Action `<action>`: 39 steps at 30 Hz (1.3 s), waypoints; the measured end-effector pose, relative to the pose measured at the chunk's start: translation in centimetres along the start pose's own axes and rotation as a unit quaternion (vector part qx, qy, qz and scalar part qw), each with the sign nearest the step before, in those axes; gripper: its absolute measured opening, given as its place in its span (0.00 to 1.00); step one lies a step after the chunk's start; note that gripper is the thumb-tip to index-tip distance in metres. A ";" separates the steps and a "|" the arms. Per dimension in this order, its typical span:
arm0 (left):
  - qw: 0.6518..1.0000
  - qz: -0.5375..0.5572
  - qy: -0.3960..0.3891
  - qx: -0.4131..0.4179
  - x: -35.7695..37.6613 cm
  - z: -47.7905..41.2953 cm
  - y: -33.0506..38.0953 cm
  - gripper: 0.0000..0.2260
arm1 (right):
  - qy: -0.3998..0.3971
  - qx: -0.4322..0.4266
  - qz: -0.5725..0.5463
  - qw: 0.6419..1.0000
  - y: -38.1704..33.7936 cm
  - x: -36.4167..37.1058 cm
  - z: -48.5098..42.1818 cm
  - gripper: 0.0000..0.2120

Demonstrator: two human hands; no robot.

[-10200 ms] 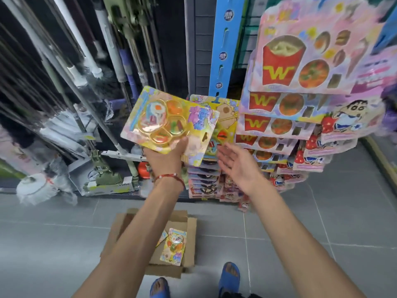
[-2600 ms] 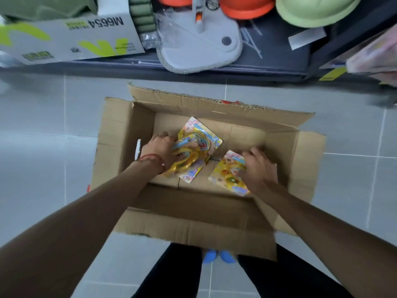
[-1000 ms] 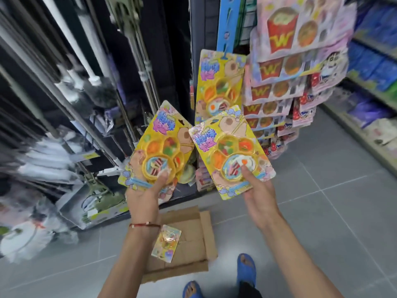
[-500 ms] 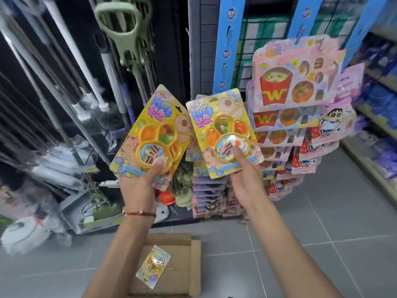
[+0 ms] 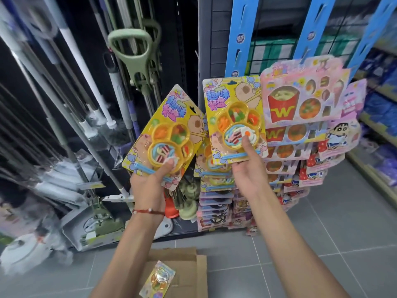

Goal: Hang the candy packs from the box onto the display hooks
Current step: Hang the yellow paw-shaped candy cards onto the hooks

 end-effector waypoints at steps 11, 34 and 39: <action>0.999 -0.027 0.000 0.021 -0.2 0.2 1.0 0.14 | -0.018 0.026 -0.021 0.999 1.2 0.7 -0.4 0.22; 1.000 -0.015 0.002 0.024 -2.5 1.4 0.7 0.15 | 0.061 -0.002 -0.002 0.998 2.7 -2.0 -0.8 0.25; 1.000 0.017 -0.003 0.023 -2.9 2.1 1.1 0.18 | 0.104 -0.010 0.032 0.994 3.2 -2.8 -0.6 0.41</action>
Point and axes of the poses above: each hand's wrist, its own z-axis away from the middle knuckle, its own x-axis out of the palm, y = z × x, the point moved 8 cm from there along -z, towards the middle knuckle, and after that the axes turned 8 degrees about -z, right-handed, at the moved point
